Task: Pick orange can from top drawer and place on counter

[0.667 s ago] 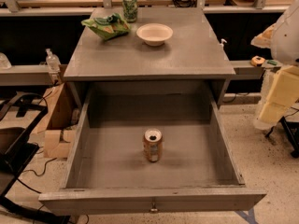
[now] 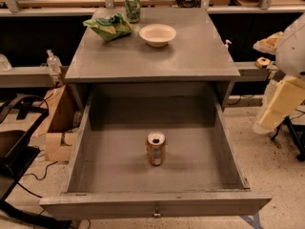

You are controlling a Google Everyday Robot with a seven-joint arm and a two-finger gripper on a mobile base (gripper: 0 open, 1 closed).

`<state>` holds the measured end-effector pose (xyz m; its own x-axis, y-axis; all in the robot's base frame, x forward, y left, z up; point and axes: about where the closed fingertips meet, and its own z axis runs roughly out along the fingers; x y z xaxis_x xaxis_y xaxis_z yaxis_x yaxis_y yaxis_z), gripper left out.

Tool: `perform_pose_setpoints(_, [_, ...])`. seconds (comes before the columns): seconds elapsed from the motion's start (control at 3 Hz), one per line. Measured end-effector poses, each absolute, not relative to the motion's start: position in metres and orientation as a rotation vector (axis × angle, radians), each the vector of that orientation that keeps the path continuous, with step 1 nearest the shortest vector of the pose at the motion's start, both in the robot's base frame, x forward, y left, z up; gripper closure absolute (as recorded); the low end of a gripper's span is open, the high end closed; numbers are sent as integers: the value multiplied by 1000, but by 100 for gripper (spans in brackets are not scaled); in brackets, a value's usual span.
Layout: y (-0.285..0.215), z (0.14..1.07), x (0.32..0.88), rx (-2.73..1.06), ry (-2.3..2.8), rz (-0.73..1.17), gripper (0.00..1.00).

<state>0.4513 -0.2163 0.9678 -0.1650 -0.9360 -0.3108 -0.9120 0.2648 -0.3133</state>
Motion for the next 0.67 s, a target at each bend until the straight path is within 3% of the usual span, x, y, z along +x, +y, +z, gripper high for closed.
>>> perform_pose_setpoints(0.67, [-227, 889, 502, -1473, 1794, 200, 0])
